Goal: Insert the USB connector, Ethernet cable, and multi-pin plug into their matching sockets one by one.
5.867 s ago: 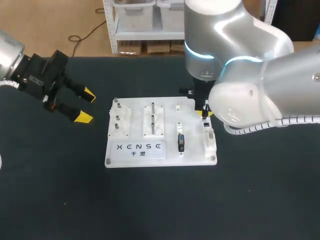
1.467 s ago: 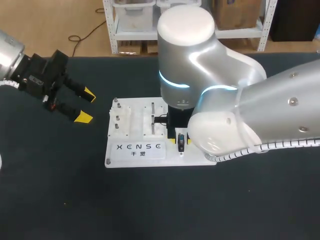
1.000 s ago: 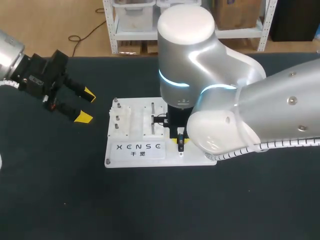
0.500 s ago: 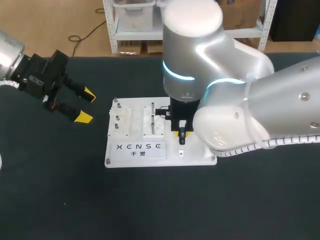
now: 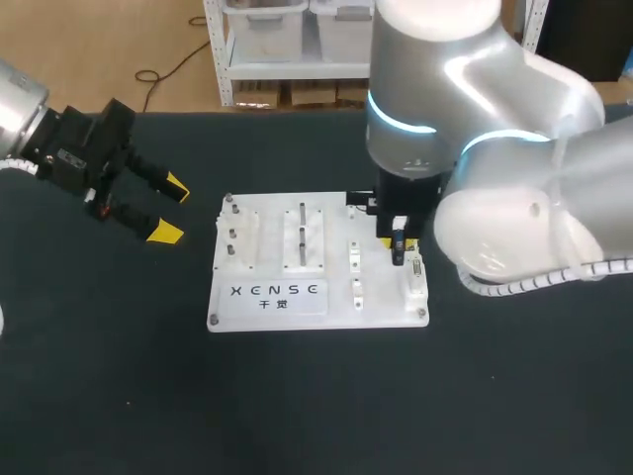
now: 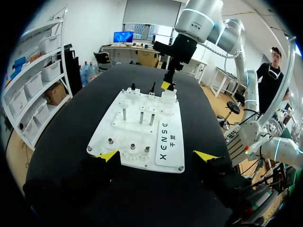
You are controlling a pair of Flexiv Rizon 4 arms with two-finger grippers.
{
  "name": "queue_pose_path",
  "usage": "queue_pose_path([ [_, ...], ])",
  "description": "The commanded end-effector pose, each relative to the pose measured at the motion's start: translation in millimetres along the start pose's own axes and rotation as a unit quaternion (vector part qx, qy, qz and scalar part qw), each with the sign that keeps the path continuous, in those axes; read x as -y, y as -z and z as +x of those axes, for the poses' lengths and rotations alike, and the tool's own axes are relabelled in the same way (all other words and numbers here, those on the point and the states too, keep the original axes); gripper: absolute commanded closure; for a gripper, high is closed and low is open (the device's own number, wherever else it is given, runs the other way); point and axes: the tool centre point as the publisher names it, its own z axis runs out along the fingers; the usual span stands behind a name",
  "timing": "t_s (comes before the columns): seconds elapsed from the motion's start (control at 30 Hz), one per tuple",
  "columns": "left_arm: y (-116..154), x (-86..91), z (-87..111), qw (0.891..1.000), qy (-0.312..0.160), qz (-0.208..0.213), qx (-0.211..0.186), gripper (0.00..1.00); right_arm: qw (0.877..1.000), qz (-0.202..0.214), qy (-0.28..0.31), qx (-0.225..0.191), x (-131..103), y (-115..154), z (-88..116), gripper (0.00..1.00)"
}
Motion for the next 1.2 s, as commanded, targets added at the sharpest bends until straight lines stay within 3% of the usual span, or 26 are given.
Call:
queue_pose_path([
  [0.03, -0.3, -0.5, 0.9, 1.0, -0.001, 0.0, 0.001, 0.0, 1.0, -0.001, -0.004, 0.008, 10.6, 2.9, 3.3, 1.0],
  [0.63, -0.3, -0.5, 0.9, 1.0, -0.001, 0.0, 0.001, 0.0, 1.0, 0.009, -0.01, 0.008, 26.6, 5.5, 11.7, 1.0],
  [1.2, -0.3, -0.5, 0.9, 1.0, -0.001, 0.0, 0.001, 0.0, 1.0, 0.017, -0.003, 0.013, 24.5, 0.7, 20.6, 1.0],
])
